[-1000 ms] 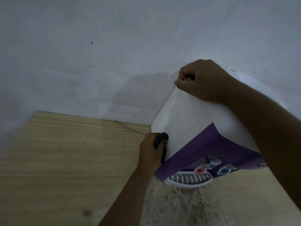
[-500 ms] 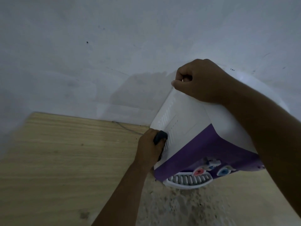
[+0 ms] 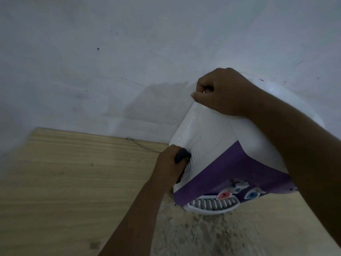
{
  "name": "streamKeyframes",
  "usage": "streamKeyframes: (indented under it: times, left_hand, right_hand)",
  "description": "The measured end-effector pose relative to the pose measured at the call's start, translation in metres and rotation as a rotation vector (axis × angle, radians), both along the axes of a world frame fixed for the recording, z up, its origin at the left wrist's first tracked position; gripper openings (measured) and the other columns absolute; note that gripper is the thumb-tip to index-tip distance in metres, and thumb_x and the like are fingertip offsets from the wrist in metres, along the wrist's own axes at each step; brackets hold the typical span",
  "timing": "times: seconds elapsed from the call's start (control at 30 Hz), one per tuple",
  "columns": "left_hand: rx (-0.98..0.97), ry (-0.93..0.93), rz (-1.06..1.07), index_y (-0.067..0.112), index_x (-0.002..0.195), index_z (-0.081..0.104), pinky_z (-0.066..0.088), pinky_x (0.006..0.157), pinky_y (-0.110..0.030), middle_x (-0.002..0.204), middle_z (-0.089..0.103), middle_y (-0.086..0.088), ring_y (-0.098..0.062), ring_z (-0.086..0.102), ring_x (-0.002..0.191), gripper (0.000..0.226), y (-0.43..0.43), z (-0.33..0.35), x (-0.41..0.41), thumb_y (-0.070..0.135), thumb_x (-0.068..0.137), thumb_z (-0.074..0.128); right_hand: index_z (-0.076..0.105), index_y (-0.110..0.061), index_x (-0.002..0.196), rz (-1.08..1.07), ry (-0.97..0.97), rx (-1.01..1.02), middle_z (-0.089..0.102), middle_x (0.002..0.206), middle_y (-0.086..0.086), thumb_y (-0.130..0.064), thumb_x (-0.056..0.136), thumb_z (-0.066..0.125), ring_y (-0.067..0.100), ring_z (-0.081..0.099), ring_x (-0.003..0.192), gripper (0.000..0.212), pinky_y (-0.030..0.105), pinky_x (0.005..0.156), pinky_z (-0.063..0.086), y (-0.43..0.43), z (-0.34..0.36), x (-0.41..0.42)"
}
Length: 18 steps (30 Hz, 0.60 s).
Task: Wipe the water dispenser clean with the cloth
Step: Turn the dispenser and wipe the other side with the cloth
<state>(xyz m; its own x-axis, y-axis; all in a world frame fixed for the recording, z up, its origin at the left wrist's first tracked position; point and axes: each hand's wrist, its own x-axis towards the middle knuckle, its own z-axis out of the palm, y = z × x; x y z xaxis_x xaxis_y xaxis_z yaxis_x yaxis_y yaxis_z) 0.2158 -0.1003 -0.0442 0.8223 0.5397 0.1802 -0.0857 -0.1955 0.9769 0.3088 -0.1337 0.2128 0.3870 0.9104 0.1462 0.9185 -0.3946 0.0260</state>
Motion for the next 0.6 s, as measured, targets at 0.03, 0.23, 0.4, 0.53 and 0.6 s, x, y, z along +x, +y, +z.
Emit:
streamKeyframes:
  times: [0.03,0.23,0.4,0.53,0.6]
  left_hand:
    - [0.006,0.043,-0.079,0.020,0.068,0.061,0.039,0.061,-0.014,0.068,0.055,0.008,0.008,0.050,0.059,0.021,0.003,0.003,-0.006,0.020,0.090,0.062]
    - [0.220,0.264,-0.272,0.007,0.082,0.066,0.035,0.061,-0.019,0.079,0.059,-0.008,-0.015,0.051,0.072,0.016,0.024,0.030,-0.004,0.015,0.095,0.060]
    - [0.107,-0.039,0.097,0.040,0.064,0.043,0.034,0.056,-0.012,0.063,0.046,0.017,0.004,0.048,0.056,0.041,-0.001,0.018,0.008,0.009,0.088,0.055]
    - [-0.018,0.012,-0.028,0.010,0.079,0.066,0.045,0.064,-0.022,0.076,0.063,-0.007,-0.009,0.058,0.067,0.012,-0.008,0.015,-0.011,0.006,0.090,0.062]
    - [-0.075,0.064,-0.233,0.004,0.088,0.068,0.049,0.068,-0.027,0.083,0.068,-0.011,-0.016,0.062,0.073,0.012,0.006,0.020,-0.021,0.015,0.090,0.066]
  right_hand:
    - [0.063,-0.011,0.068,0.002,-0.004,-0.005,0.047,0.055,-0.007,-0.032,0.087,0.062,0.008,0.045,0.055,0.028,0.023,0.056,0.033,0.000,0.000,0.000]
    - [0.063,-0.011,0.068,-0.001,-0.003,-0.002,0.046,0.054,-0.007,-0.032,0.088,0.061,0.007,0.044,0.054,0.028,0.021,0.055,0.032,0.000,0.001,-0.001]
    - [0.063,-0.011,0.068,-0.014,0.017,0.027,0.047,0.054,-0.007,-0.031,0.087,0.062,0.006,0.045,0.053,0.028,0.020,0.053,0.032,0.000,0.001,0.000]
    - [0.063,-0.010,0.068,-0.014,0.020,0.019,0.048,0.054,-0.005,-0.031,0.087,0.061,0.007,0.045,0.053,0.028,0.021,0.053,0.032,0.000,0.001,0.002]
    - [0.064,-0.008,0.069,-0.005,0.010,0.016,0.048,0.054,-0.003,-0.031,0.087,0.061,0.008,0.045,0.053,0.029,0.021,0.053,0.032,0.001,0.001,0.002]
